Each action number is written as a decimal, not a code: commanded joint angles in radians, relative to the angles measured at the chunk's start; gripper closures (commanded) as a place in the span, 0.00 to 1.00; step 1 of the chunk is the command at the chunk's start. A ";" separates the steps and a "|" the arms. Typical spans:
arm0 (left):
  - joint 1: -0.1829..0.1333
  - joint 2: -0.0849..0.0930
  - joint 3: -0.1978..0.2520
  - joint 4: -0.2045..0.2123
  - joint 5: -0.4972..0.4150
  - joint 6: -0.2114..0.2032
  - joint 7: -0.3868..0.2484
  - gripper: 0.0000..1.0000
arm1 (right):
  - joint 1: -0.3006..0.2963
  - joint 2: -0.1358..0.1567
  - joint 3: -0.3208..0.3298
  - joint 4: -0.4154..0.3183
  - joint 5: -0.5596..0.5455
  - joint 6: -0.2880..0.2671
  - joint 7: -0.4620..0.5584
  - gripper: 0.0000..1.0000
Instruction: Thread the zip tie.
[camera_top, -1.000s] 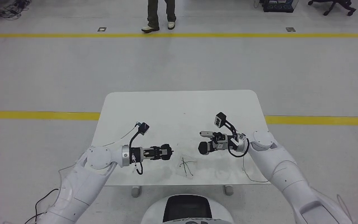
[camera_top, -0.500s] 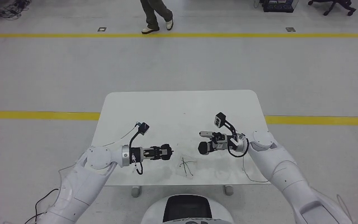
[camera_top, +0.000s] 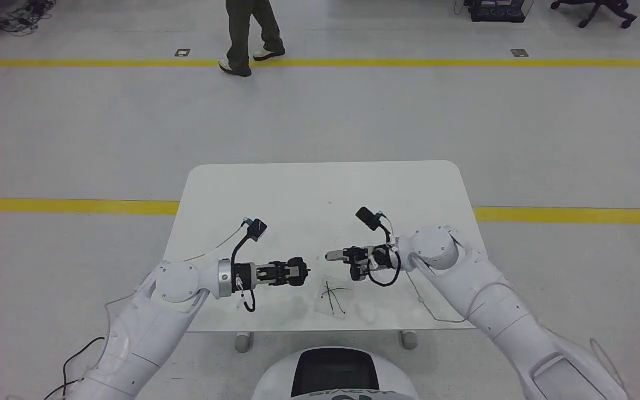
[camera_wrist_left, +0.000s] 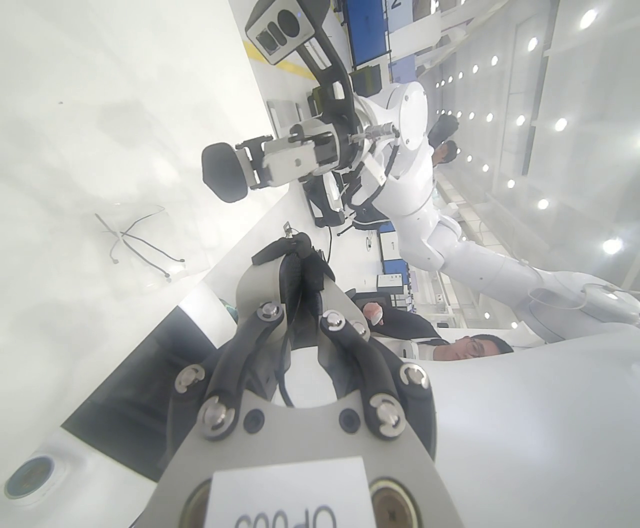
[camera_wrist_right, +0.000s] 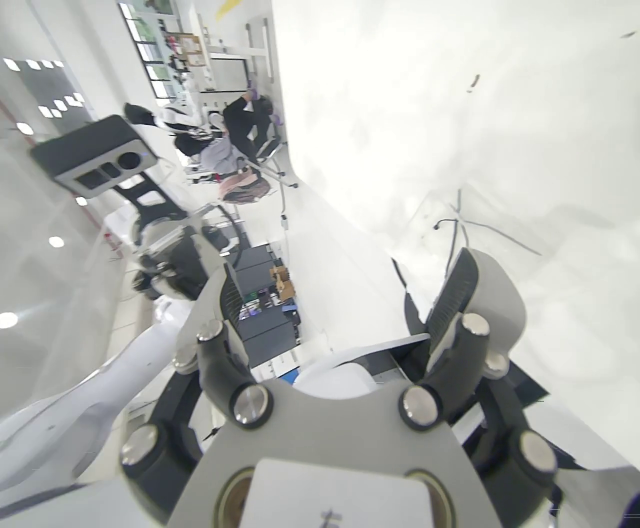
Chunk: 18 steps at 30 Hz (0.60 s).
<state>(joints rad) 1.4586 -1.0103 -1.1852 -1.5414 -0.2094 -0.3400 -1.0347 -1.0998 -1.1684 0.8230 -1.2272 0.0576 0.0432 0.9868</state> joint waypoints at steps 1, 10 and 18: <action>0.000 0.000 0.000 0.000 0.000 0.000 0.000 1.00 | -0.002 0.000 -0.001 -0.003 -0.003 -0.009 0.000 0.00; 0.000 0.000 0.000 0.000 0.000 0.000 0.000 1.00 | -0.008 0.000 -0.024 -0.042 -0.085 0.035 -0.043 0.00; 0.000 0.000 0.000 0.000 0.000 0.000 0.000 1.00 | -0.003 -0.001 -0.073 -0.118 -0.234 0.127 -0.051 0.00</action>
<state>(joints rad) 1.4586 -1.0103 -1.1852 -1.5414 -0.2094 -0.3400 -1.0347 -1.1045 -1.1696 0.7577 -1.3366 -0.1537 0.1722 0.9290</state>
